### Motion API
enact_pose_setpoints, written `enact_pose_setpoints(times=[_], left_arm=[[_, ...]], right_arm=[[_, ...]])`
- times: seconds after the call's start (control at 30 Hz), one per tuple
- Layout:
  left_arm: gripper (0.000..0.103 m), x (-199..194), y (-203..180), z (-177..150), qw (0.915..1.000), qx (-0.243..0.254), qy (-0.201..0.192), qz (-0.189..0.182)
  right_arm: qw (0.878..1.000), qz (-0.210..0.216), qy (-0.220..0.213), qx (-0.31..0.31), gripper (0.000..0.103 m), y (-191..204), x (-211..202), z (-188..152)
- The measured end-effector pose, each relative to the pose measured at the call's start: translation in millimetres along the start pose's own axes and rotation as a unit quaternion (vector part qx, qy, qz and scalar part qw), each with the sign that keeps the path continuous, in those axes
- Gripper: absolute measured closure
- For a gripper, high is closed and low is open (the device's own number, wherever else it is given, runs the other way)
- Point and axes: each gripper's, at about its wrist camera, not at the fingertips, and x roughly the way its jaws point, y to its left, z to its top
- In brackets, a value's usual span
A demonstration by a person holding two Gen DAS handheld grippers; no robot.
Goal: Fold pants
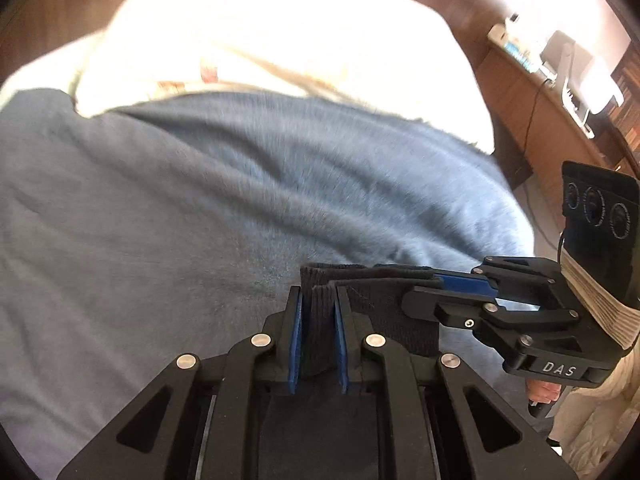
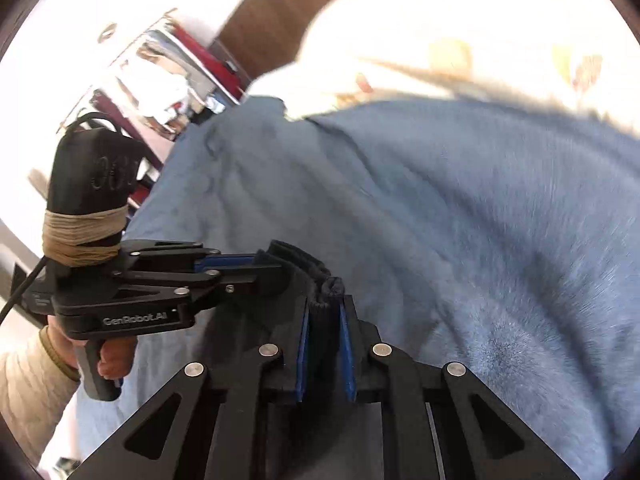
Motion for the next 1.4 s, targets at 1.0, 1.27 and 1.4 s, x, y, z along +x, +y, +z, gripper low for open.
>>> enact_pose_setpoints(times=[1.0, 1.27, 1.4], left_arm=[[0.091, -236.1, -41.1, -234.7, 0.9805, -0.096, -0.123, 0.12], [0.091, -247.0, -34.6, -320.5, 0.9744, -0.14, -0.117, 0.131], [0.092, -243.2, -29.3, -355.4, 0.9721, -0.157, -0.108, 0.136]], right_arm=[[0.951, 0.083, -0.005, -0.299, 0.089, 280.5, -119.3, -116.7], [0.929, 0.107, 0.036, -0.352, 0.089, 322.0, -108.8, -179.0], [0.919, 0.118, 0.061, -0.372, 0.089, 338.4, -93.8, -205.1]])
